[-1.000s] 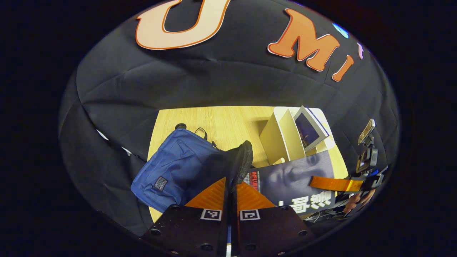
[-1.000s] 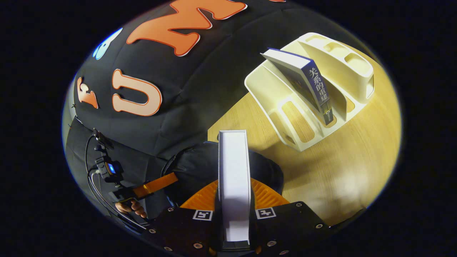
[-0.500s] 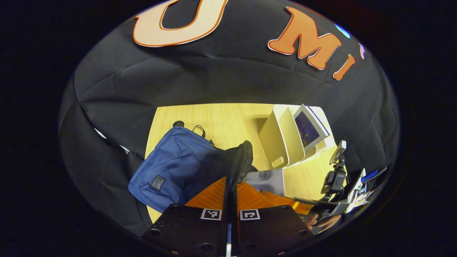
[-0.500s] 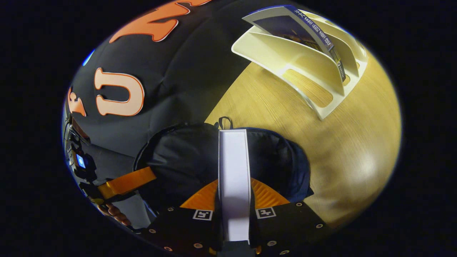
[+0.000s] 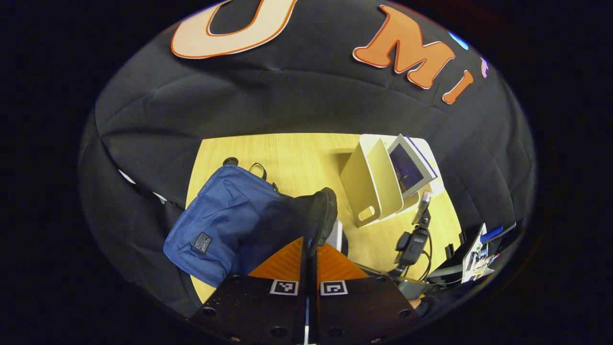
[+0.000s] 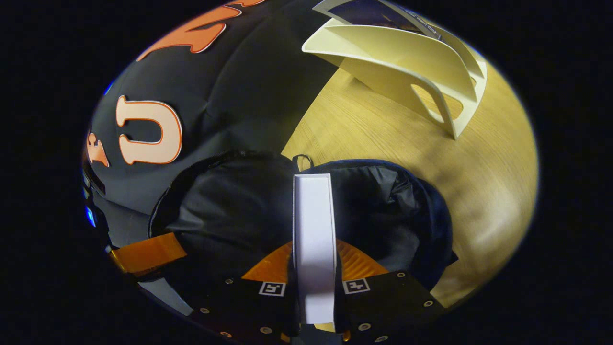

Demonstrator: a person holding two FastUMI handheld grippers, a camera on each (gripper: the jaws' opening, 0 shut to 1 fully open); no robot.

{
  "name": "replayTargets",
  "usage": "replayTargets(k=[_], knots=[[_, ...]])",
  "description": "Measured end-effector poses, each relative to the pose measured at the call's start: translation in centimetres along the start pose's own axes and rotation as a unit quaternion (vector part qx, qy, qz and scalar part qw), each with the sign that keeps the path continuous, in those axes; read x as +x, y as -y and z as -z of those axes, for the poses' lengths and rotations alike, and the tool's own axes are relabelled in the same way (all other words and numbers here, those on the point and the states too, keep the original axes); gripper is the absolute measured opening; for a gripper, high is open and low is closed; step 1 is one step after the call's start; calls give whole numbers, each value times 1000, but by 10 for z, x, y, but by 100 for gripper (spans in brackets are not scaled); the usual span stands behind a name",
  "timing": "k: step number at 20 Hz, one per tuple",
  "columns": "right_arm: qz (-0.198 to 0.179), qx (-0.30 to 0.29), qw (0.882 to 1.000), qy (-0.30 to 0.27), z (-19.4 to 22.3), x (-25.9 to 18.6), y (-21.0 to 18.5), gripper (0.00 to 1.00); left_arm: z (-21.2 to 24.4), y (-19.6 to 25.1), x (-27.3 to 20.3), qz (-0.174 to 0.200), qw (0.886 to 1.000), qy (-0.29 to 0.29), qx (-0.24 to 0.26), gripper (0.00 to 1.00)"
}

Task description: Open the schoolbag, grab two books from the bookshelf and put them into the schoolbag.

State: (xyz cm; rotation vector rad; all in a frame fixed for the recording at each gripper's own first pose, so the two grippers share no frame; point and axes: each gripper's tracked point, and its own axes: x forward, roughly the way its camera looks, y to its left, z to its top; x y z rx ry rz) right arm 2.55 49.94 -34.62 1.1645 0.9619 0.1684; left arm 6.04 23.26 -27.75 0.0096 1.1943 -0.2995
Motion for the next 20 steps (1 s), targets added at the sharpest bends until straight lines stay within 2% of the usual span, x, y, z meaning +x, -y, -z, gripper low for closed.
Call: replayTargets(k=[5, 6, 7, 9, 11, 12, 13, 14, 15, 16, 17, 20], knots=[[-10, 10, 1000, -4, 8, 20, -2, 29, 5, 18, 6, 12, 1000, -4, 9, 3], [-11, 12, 1000, -4, 9, 24, 0, 29, 4, 19, 8, 9, 1000, -4, 11, 7], [-13, 16, 1000, -11, 12, 28, 0, 29, 4, 19, 10, 8, 1000, -6, 12, 3], [-16, 29, 999, -29, 20, 33, 5, 33, 6, 20, 9, 6, 1000, -9, 12, 2], [3, 37, 998, -55, 34, 44, 18, 38, 8, 20, 11, 3, 1000, -12, 13, 2], [19, 39, 997, -71, 42, 47, 26, 36, 8, 20, 11, 1, 1000, -13, 14, 3], [33, 41, 995, -87, 48, 48, 36, 52, 8, 19, 11, -1, 1000, -12, 15, 2], [37, 42, 994, -96, 51, 43, 38, 45, 9, 19, 11, -1, 1000, -12, 14, 2], [31, 44, 993, -101, 48, 40, 37, 48, 9, 19, 11, -1, 1000, -12, 11, 3], [33, 47, 993, -100, 44, 34, 32, 88, 7, 18, 11, -1, 1000, -11, 8, 3], [39, 47, 994, -92, 35, 30, 32, 77, 7, 17, 11, -2, 1000, -8, 7, 3], [61, 42, 993, -90, 16, -2, 40, 91, 6, 15, 10, -4, 1000, -9, 8, 3]])
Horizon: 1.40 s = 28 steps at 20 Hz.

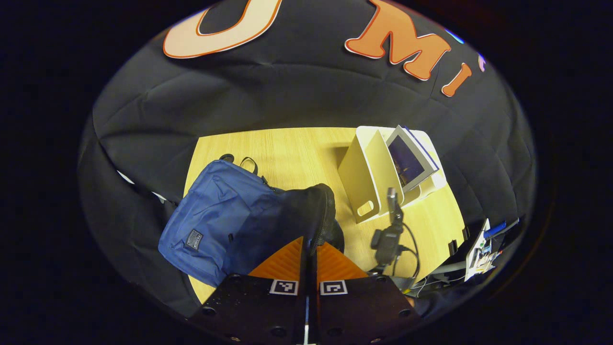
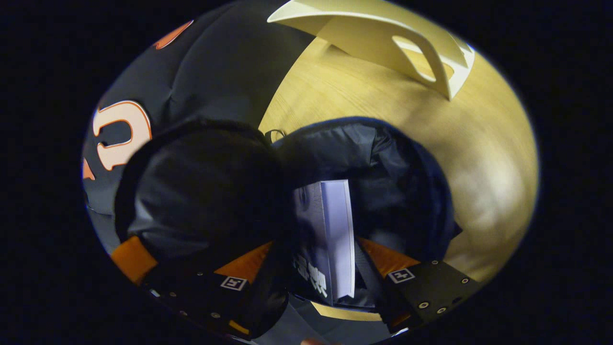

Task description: Open the schoolbag, grab two books from the bookshelf and put them into the schoolbag.

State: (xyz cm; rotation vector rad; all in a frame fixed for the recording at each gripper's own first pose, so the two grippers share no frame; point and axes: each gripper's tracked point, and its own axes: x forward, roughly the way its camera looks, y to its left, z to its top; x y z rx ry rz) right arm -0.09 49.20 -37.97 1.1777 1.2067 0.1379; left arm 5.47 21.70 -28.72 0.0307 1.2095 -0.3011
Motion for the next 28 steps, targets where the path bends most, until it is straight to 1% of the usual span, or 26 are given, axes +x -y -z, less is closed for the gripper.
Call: replayTargets(k=[1, 2, 3, 4, 5, 7, 9, 10, 11, 12, 14, 17, 19, 20, 22, 23, 24, 25, 26, 28], knots=[[0, 0, 1000, 5, -9, -13, 3, 94, 1, 0, 1, 0, 1000, 0, -1, 3], [11, -10, 1000, 12, -17, -22, 8, 94, -1, 0, 1, 1, 1000, -1, -3, 3], [17, -24, 999, 23, -25, -35, 14, 94, 0, -2, 1, 0, 1000, 1, -5, 3], [30, -50, 998, 39, -35, -46, 21, 94, 0, -2, 3, 1, 1000, 1, -8, 2], [48, -80, 994, 50, -44, -57, 34, 94, 1, -3, 3, 1, 1000, 1, -9, 2], [71, -124, 987, 78, -64, -82, 51, 94, 1, -3, 4, 0, 1000, 3, -12, 2], [92, -157, 976, 118, -88, -119, 54, 94, -1, -3, 3, -1, 1000, 4, -14, 2], [104, -180, 967, 147, -99, -141, 56, 94, -2, -4, 4, -2, 1000, 6, -16, 2], [117, -209, 955, 176, -116, -162, 54, 94, -2, -3, 7, -1, 1000, 7, -18, 3], [132, -240, 940, 203, -130, -184, 52, 94, -1, -3, 7, -1, 1000, 8, -21, 2], [158, -289, 914, 236, -155, -217, 43, 94, 0, -2, 9, 0, 1000, 6, -27, 2], [191, -338, 882, 267, -191, -245, 32, 94, 2, -1, 10, -1, 999, 8, -31, 3], [214, -369, 862, 273, -215, -259, 31, 94, 3, -2, 10, -2, 999, 9, -33, 3], [224, -383, 855, 269, -227, -261, 29, 95, 2, -1, 10, -2, 999, 10, -33, 3], [250, -408, 842, 248, -251, -260, 31, 96, 1, -1, 10, -4, 999, 13, -34, 3], [262, -423, 834, 239, -263, -259, 33, 96, 3, -2, 8, -4, 999, 14, -36, 3], [273, -442, 822, 231, -272, -256, 31, 96, 3, -1, 8, -3, 999, 14, -38, 3], [285, -456, 816, 213, -281, -250, 33, 96, 4, 0, 9, -4, 999, 15, -40, 3], [289, -467, 814, 191, -284, -240, 34, 96, 5, 0, 9, -4, 999, 14, -42, 3], [292, -473, 816, 159, -287, -216, 37, 96, 5, 0, 8, -4, 999, 16, -47, 3]])
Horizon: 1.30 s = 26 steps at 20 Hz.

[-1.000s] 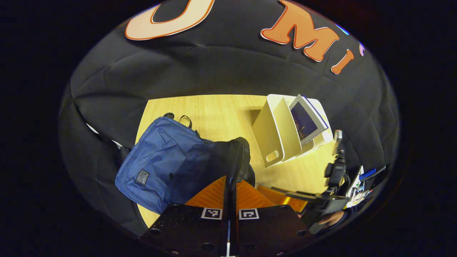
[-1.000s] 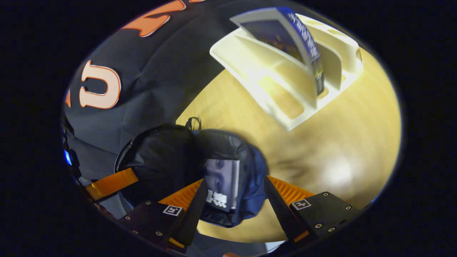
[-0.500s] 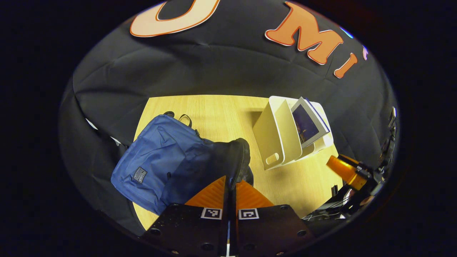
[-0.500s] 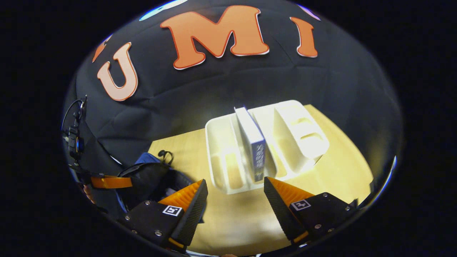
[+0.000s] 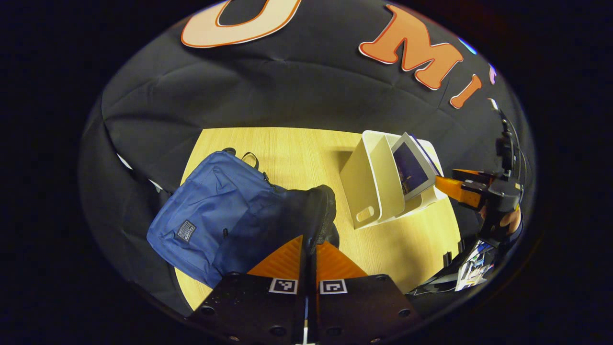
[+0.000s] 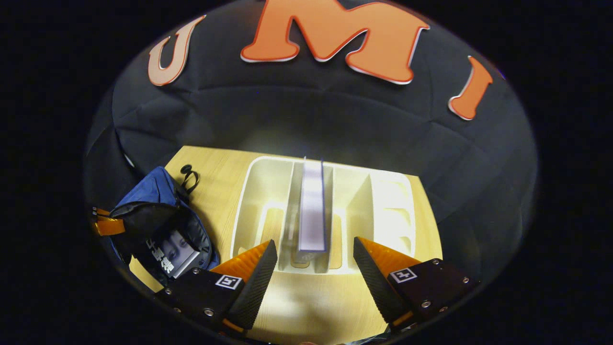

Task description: Open the schoolbag, grab two books from the bookshelf and put them into the schoolbag.

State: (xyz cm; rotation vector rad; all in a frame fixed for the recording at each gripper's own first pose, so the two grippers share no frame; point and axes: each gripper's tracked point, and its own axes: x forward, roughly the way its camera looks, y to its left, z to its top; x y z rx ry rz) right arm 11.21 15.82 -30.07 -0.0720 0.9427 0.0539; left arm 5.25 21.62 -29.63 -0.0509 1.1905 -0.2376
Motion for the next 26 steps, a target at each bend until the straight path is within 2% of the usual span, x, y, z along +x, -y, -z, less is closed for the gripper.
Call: replayTargets(k=[4, 9, 11, 12, 15, 16, 17, 18, 19, 20, 21, 26], knots=[[16, -24, 999, -19, -11, 36, 5, 97, 0, -1, 0, 1, 1000, 1, -6, 3], [4, -15, 998, -61, -27, 71, 6, 96, 2, -3, 1, 2, 1000, -2, -8, 3], [16, -24, 998, -64, -32, 85, 13, 88, 1, -4, 2, 2, 1000, -3, -9, 3], [16, -22, 997, -70, -30, 91, 11, 80, 1, -5, 2, 2, 1000, -2, -9, 2], [5, -19, 995, -94, -23, 104, 4, 69, 1, -5, 4, 3, 1000, -4, -10, 3], [10, -21, 995, -98, -22, 107, 6, 56, 1, -5, 4, 3, 1000, -5, -11, 3], [8, -16, 995, -99, -23, 110, 4, 63, 2, -6, 4, 3, 1000, -6, -14, 2], [-3, -8, 995, -103, -22, 109, -1, 54, 2, -6, 4, 3, 1000, -6, -14, 2], [-10, 3, 994, -108, -22, 111, -3, 51, 4, -6, 5, 3, 1000, -6, -16, 3], [-13, 6, 994, -112, -21, 108, -3, 36, 3, -7, 5, 4, 1000, -6, -15, 3], [-15, 5, 994, -111, -20, 110, -2, 42, 4, -8, 4, 4, 1000, -6, -16, 3], [-18, 23, 995, -92, -27, 90, 12, 40, 3, -5, 6, 7, 1000, -9, -13, 3]])
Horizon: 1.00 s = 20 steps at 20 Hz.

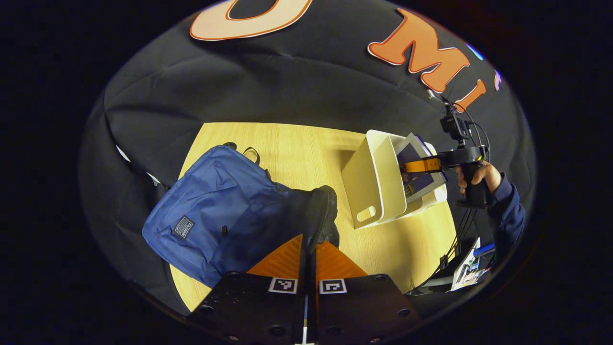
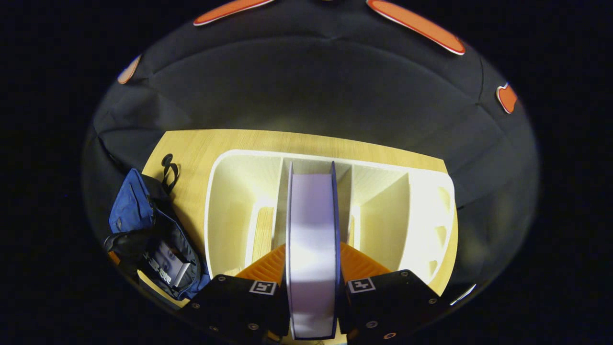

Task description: Open the schoolbag, grab two books from the bookshelf and put them into the schoolbag.

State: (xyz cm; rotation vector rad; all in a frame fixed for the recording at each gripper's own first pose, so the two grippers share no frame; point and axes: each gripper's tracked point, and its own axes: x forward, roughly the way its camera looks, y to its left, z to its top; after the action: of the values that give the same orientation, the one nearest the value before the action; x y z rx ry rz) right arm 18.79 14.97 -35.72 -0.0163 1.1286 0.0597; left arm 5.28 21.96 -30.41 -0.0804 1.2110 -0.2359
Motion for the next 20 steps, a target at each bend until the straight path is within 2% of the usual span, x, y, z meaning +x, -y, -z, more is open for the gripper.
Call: replayTargets(k=[5, 10, 15, 18, 20], knots=[[-33, 46, 997, 43, -5, -59, 19, 39, 2, 2, -1, 2, 1000, -3, 9, 3], [-90, 103, 986, 100, -11, -137, 34, 38, 1, 3, 0, 3, 1000, -2, 17, 3], [-183, 153, 962, 136, -8, -205, 17, 38, 4, 5, -2, 7, 1000, 0, 19, 3], [-216, 167, 951, 145, -2, -218, 5, 38, 1, 4, -2, 3, 1000, 3, 21, 2], [-248, 179, 941, 143, 10, -225, -17, 38, 0, 5, -4, 0, 1000, 5, 23, 3]])
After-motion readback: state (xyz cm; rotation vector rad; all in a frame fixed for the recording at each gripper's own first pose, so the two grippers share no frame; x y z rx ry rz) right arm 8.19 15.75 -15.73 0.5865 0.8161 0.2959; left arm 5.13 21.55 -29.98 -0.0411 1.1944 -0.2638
